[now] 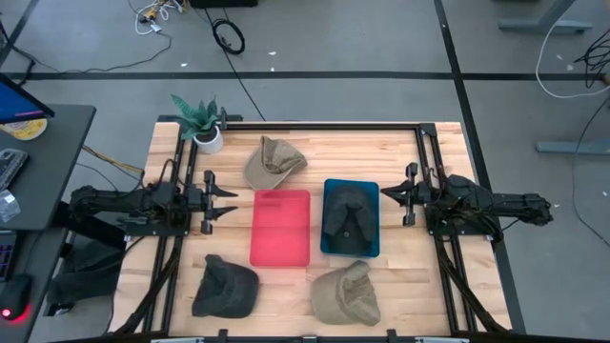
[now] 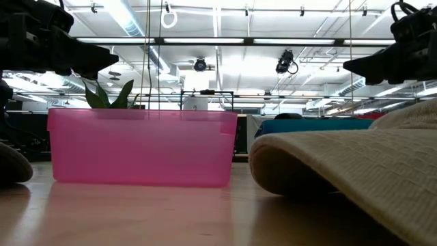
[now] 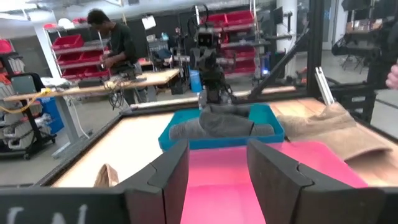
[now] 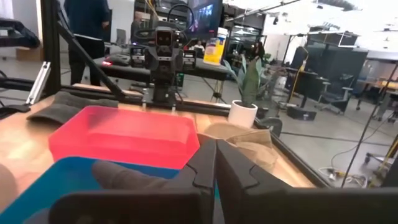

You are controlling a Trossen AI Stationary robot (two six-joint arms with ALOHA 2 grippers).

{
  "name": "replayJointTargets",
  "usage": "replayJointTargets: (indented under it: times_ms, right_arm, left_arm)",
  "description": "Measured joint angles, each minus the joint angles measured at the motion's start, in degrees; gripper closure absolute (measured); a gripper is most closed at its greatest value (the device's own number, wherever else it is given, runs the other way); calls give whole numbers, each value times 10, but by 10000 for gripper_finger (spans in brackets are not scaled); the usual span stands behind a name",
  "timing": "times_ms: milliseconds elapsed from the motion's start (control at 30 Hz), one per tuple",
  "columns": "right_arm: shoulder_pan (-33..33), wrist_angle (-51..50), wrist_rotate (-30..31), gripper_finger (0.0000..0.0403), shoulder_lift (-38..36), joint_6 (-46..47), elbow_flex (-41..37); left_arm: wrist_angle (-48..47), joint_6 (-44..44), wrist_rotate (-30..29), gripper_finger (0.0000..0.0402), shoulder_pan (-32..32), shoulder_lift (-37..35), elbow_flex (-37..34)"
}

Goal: Pick & Place hat
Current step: Put the black cap into the blue bin

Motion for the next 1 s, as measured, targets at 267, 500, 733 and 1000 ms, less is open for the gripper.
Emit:
replayJointTargets:
  times_ms: [267, 500, 733, 1000]
  right_arm:
    - [0, 0, 0, 388, 0, -1, 0]
    - [0, 0, -1, 388, 0, 20, 0]
    - [0, 0, -1, 388, 0, 20, 0]
    - [0, 1, -1, 388, 0, 20, 0]
  left_arm:
    - [1, 0, 0, 236, 0, 0, 0]
    - [76, 0, 0, 236, 0, 0, 0]
    - [111, -76, 0, 236, 0, 0, 0]
    - [189, -164, -17, 236, 0, 4, 0]
